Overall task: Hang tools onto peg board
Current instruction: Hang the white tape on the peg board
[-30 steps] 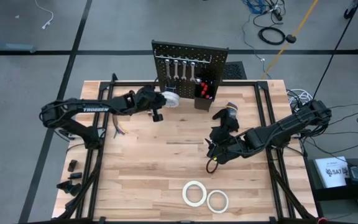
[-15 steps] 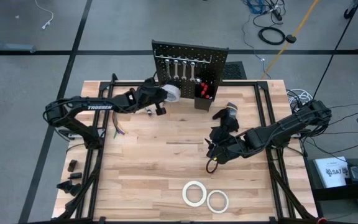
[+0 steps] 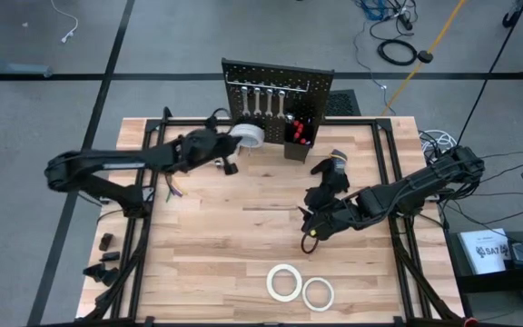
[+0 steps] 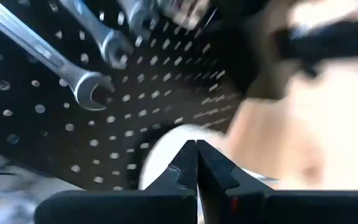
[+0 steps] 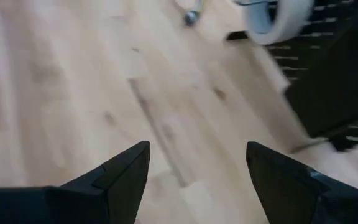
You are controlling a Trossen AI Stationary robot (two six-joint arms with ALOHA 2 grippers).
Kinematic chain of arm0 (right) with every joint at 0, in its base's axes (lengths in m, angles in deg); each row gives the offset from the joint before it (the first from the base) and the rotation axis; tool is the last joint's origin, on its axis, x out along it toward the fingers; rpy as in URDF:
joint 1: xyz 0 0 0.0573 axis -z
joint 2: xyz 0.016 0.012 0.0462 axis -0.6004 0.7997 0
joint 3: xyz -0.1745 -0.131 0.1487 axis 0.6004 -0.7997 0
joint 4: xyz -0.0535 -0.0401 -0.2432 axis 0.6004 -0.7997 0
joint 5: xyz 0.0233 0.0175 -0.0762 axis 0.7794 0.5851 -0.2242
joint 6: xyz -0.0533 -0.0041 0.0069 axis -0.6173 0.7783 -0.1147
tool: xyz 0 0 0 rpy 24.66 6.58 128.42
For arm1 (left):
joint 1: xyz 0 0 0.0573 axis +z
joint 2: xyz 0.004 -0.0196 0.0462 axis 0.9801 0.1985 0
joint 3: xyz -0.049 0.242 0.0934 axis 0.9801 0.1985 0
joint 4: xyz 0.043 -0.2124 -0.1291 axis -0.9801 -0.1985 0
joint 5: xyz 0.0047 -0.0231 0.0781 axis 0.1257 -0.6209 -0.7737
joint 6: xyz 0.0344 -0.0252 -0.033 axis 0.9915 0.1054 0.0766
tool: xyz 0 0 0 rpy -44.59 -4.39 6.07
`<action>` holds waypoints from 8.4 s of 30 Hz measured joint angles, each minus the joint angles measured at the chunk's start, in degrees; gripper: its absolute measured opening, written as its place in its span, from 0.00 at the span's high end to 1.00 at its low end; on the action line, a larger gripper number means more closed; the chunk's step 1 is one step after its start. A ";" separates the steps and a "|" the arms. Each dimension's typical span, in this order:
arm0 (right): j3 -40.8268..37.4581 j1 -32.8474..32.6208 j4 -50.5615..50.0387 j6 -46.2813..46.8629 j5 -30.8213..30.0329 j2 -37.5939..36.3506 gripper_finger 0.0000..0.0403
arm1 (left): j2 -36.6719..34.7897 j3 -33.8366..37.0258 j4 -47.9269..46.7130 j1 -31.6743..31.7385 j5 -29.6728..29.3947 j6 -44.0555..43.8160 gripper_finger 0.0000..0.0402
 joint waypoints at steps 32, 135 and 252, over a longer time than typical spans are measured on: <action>9.11 -9.98 18.09 0.40 25.34 35.24 0.43 | 0.45 20.63 32.34 -40.91 0.24 -37.64 0.99; -21.06 18.32 65.89 -29.38 31.16 -1.83 0.48 | -11.56 12.79 0.15 9.37 36.10 -7.90 0.85; -3.47 -3.50 21.29 -3.74 33.68 7.50 0.48 | -16.57 8.10 -5.28 -16.73 16.09 -17.51 1.00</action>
